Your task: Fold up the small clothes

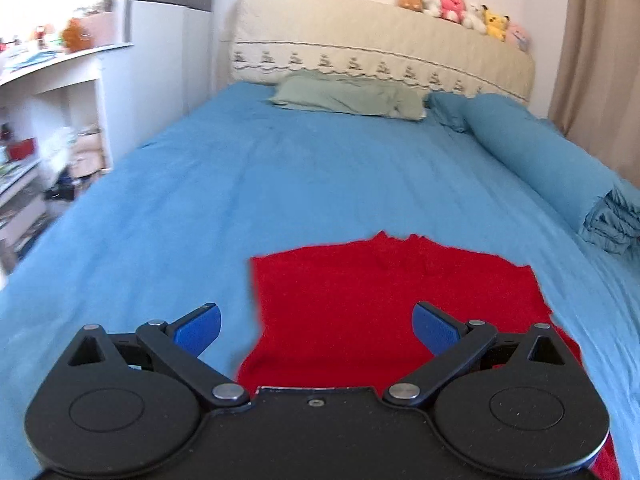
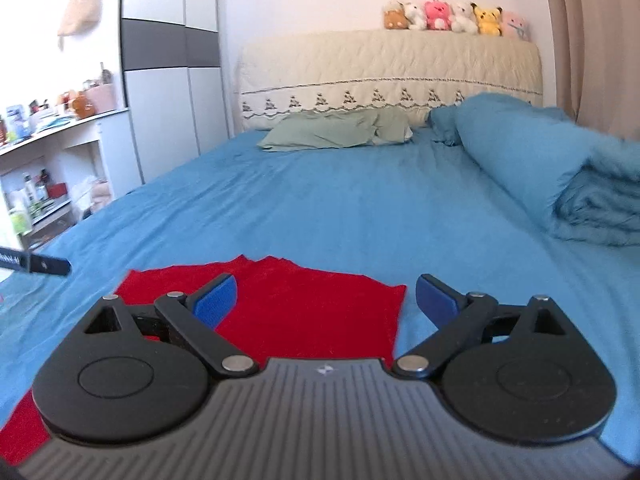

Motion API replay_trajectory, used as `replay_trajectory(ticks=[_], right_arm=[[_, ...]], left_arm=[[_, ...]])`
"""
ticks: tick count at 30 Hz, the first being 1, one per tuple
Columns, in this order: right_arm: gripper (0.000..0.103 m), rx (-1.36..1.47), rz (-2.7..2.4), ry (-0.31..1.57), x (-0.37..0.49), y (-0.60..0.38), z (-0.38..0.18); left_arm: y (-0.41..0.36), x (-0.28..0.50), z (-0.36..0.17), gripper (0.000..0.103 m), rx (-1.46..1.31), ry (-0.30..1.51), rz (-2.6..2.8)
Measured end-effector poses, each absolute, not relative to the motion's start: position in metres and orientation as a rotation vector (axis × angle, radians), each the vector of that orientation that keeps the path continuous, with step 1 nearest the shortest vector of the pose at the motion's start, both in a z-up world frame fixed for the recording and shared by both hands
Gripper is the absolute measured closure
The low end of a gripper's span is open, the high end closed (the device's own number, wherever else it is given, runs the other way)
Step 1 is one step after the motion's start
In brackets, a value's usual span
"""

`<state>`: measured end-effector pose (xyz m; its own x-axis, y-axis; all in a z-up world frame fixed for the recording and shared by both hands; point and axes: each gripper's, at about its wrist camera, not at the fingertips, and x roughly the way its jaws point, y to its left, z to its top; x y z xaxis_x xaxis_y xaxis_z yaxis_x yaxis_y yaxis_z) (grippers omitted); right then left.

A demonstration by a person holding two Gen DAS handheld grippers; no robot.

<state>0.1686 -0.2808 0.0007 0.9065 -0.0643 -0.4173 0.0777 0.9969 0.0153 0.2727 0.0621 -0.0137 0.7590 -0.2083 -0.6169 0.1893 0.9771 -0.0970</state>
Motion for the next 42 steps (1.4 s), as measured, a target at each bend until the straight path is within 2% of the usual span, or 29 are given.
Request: replay_trajectory(ticks=[6, 12, 22, 32, 37, 38, 42], right_arm=[[0.0, 0.046, -0.04, 0.55, 0.08, -0.278, 0.025], [0.0, 0.046, -0.025, 0.698, 0.005, -0.271, -0.014], [0.0, 0.176, -0.085, 0.812, -0.049, -0.27, -0.064], [0.0, 0.191, -0.103, 0.853, -0.052, -0.267, -0.083], [0.0, 0.206, -0.114, 0.91, -0.045, -0.271, -0.098], [0.002, 0.217, -0.119, 0.924, -0.044, -0.273, -0.101], [0.013, 0.29, -0.125, 0.966, -0.04, -0.279, -0.112]], left_arm=[[0.104, 0.177, -0.032, 0.0, -0.043, 0.818, -0.205], [0.129, 0.116, -0.086, 0.003, -0.11, 0.971, -0.258], [0.126, 0.101, -0.128, 0.021, -0.103, 0.997, -0.321], [0.122, 0.098, -0.147, 0.023, -0.078, 1.008, -0.366], [0.116, 0.095, -0.148, 0.043, -0.046, 1.025, -0.384], [0.116, 0.095, -0.147, 0.047, -0.052, 1.028, -0.383], [0.12, 0.094, -0.147, 0.072, -0.085, 1.038, -0.382]])
